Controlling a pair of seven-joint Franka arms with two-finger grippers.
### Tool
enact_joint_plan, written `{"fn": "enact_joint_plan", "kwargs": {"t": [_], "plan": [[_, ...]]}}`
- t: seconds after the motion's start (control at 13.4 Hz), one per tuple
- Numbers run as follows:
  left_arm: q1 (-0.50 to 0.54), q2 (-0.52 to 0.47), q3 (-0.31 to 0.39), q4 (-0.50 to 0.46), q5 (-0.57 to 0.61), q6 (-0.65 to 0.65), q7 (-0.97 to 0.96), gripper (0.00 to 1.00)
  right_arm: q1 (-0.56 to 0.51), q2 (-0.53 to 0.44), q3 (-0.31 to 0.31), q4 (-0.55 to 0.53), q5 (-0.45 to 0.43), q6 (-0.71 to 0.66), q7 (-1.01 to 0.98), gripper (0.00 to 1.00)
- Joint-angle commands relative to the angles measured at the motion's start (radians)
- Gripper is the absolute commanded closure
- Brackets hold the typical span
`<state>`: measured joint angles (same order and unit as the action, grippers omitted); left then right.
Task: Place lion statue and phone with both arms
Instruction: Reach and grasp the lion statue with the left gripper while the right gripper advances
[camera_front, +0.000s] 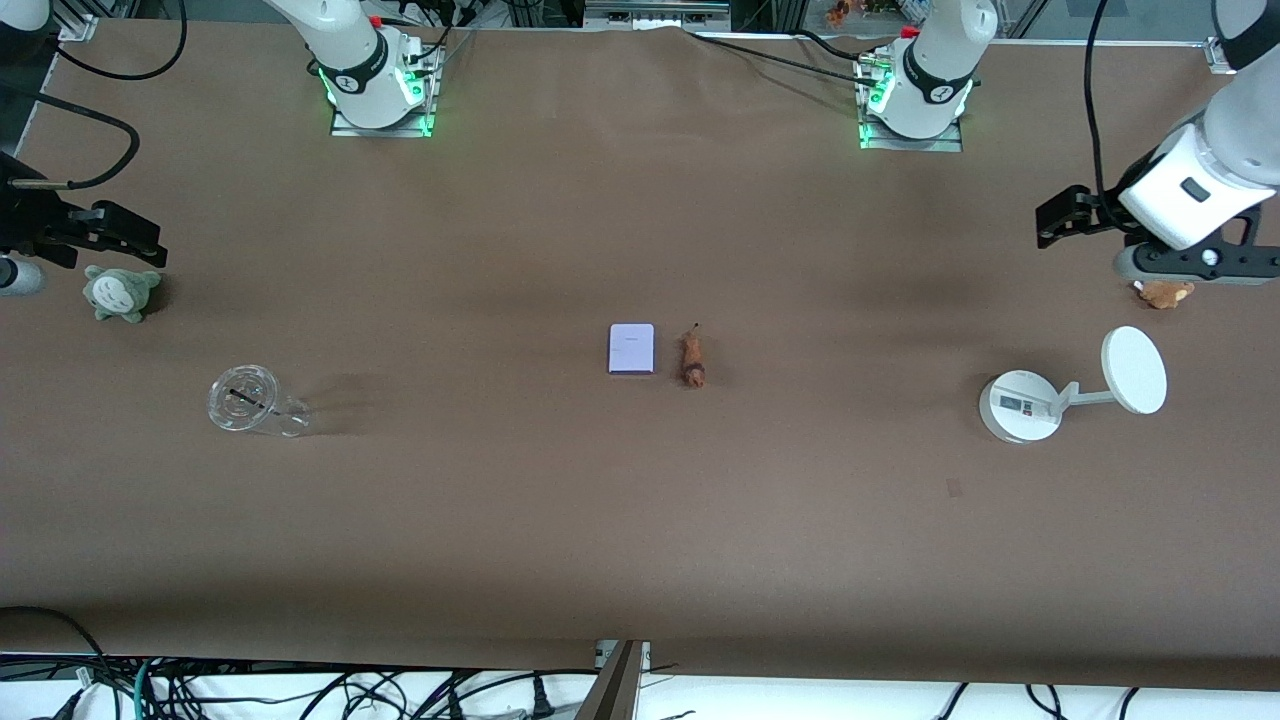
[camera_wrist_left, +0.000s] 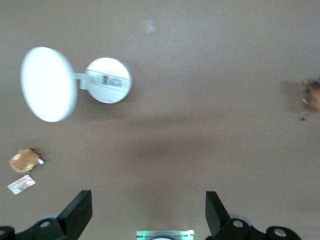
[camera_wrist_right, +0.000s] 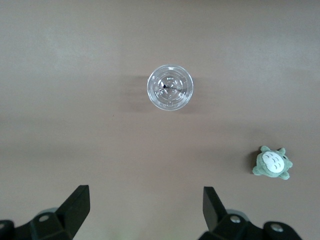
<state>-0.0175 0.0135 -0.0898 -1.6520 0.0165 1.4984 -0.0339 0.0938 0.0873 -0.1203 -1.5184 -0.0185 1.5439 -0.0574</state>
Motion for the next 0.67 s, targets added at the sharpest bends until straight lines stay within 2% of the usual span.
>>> {"fn": "enact_joint_plan", "kwargs": {"t": [0.0, 0.3, 0.45, 0.6], "plan": [[-0.013, 0.054, -0.072, 0.011, -0.027, -0.014, -0.014, 0.00, -0.006, 0.012, 0.005, 0.026, 0.009, -0.005, 0.001, 0.00], [-0.015, 0.155, -0.230, 0.005, -0.036, 0.138, -0.162, 0.00, 0.000, 0.046, 0.008, 0.026, 0.014, -0.004, 0.001, 0.00], [-0.016, 0.204, -0.277, -0.006, -0.036, 0.248, -0.243, 0.00, -0.003, 0.057, 0.008, 0.026, 0.060, -0.004, 0.004, 0.00], [-0.050, 0.270, -0.291, -0.015, -0.036, 0.394, -0.259, 0.00, -0.005, 0.074, 0.008, 0.026, 0.075, -0.004, 0.002, 0.00]]}}
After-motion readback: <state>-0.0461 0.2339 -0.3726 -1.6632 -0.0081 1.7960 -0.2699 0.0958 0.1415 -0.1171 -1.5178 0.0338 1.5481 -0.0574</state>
